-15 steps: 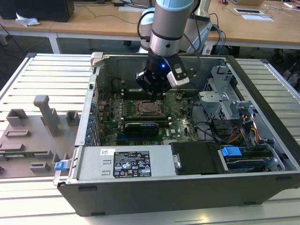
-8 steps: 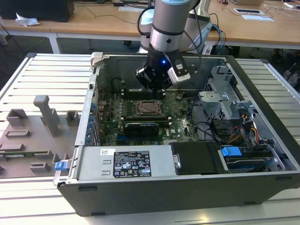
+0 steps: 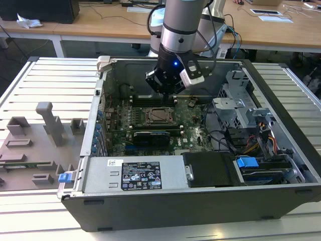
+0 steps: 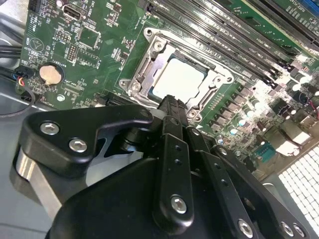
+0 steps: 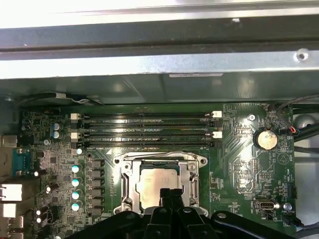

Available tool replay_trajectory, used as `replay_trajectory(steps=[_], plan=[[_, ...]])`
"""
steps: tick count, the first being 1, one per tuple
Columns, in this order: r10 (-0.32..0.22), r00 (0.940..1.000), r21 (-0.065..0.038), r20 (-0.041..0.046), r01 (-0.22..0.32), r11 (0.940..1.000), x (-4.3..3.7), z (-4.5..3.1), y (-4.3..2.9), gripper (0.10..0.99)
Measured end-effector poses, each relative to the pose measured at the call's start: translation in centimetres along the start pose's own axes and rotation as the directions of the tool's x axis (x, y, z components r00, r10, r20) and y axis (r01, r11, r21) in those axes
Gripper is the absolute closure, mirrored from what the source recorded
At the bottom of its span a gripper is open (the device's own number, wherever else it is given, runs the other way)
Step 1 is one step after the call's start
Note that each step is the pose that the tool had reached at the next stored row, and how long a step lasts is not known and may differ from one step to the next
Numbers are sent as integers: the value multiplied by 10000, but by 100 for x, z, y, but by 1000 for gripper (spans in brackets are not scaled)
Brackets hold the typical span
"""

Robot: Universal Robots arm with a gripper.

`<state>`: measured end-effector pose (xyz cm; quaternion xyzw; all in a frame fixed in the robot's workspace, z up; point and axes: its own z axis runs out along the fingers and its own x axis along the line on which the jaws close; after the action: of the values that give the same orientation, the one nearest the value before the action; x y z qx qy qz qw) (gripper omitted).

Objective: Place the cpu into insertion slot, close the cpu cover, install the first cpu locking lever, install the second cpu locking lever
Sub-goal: 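Install the first cpu locking lever, then install the second cpu locking lever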

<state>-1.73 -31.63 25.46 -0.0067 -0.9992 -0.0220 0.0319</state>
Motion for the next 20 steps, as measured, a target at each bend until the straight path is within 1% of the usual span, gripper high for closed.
replay_trajectory(steps=[10, 20], plan=[[0, 10000, 0, 0, 0, 10000, 10, -158, 7, 980], [0, 10000, 0, 0, 0, 10000, 11, -166, 7, 980]])
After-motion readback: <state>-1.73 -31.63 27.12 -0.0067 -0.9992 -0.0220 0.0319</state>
